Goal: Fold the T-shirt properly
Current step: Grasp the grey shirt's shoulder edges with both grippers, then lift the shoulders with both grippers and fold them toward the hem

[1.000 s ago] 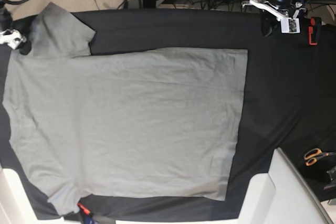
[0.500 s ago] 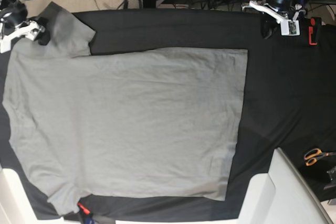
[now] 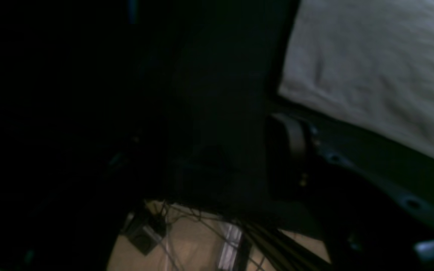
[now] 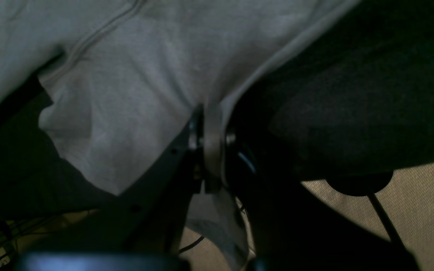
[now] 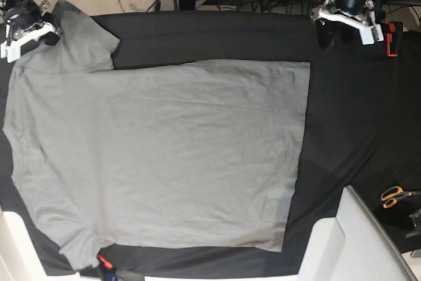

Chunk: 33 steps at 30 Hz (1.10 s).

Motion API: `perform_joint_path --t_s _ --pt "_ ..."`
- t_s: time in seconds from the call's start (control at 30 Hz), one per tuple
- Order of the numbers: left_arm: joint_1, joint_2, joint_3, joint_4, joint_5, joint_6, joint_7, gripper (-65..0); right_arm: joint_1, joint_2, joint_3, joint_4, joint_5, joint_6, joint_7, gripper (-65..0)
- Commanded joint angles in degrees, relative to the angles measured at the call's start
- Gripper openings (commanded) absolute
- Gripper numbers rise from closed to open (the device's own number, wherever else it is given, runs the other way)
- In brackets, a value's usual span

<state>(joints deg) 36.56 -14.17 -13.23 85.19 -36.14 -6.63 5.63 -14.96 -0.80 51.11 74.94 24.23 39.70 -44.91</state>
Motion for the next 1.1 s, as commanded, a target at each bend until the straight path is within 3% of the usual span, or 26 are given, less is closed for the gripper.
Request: perform_joint_path --t_s 0.0,0.3,0.77,0.83,0.93,0.97,1.07 --pt "-0.8 -0.3 1.3 -0.2 -0.3 -0.9 -1.0 -25.3 -0.2 0.3 -0.2 0.4 -0.4 0.3 -1.1 -64.5" --pt "-9.3 0.4 10.2 -10.2 -0.9 -0.9 -1.1 -25.3 -0.3 0.4 -0.2 0.4 -0.5 0.3 -1.1 -64.5" --pt "-14.1 4.4 10.7 -12.7 -0.9 -0.9 -1.1 -25.8 -0.4 0.5 -0.2 0.4 -0.5 0.3 -1.1 -64.5" --pt "-14.3 4.4 10.7 -12.9 -0.9 -0.9 -1.1 -33.1 -0.4 0.5 -0.2 0.4 -0.5 0.3 -1.1 -64.5" --pt "-14.4 4.4 10.7 -12.5 -1.0 -0.9 -1.1 -60.4 -0.4 0.5 -0.2 0.4 -0.6 0.3 -1.1 -64.5" --pt "-14.4 4.4 10.6 -12.5 -1.0 -0.9 -1.1 -65.0 -0.4 0.5 -0.2 0.4 -0.6 0.3 -1.1 -64.5" --pt "-14.4 4.4 10.6 -12.2 -1.0 -0.9 -0.8 -65.0 -0.5 0.5 -0.2 1.0 -0.6 0.3 -1.3 -64.5"
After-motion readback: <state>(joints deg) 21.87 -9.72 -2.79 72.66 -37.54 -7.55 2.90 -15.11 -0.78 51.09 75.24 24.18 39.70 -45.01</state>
